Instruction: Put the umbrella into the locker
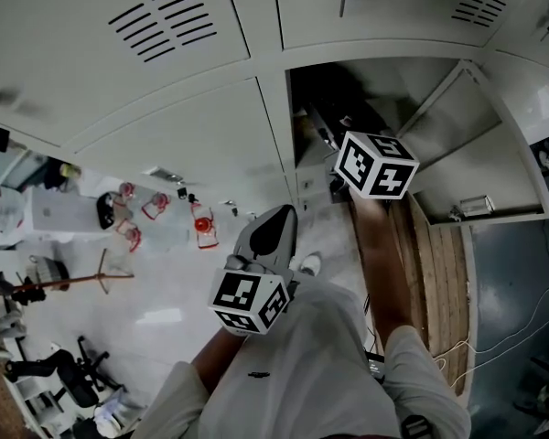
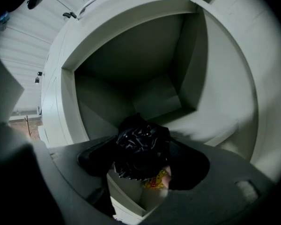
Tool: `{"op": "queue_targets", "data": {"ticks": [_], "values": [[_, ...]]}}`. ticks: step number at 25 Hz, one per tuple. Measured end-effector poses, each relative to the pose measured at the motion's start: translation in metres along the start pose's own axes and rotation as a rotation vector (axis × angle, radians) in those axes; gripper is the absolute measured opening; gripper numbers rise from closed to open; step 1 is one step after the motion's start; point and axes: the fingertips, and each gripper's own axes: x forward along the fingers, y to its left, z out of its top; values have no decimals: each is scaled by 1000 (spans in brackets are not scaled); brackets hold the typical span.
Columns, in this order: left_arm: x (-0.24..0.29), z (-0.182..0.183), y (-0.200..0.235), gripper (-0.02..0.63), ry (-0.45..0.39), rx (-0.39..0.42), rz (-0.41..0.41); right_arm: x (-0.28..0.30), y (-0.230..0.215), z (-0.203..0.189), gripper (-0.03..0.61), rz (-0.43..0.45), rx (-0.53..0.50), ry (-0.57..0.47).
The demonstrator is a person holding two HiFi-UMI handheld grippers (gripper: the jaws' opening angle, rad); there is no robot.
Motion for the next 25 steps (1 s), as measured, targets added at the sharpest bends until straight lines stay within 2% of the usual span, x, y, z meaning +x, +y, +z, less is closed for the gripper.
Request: {"op": "queue_targets", "data": {"ticks": [6, 10, 15, 25], "values": [[-2, -3, -5, 17, -1, 1, -10, -10, -1, -3, 327, -4, -4, 11], [-2, -3, -4, 17, 2, 5, -14, -15, 0, -5, 262, -3, -12, 2], [0, -2, -1, 18, 8, 4, -14, -14, 2, 0, 242, -6, -10, -17], [10, 1, 7, 18, 17, -4, -11, 6, 3, 6, 242, -17, -25, -14]]}}
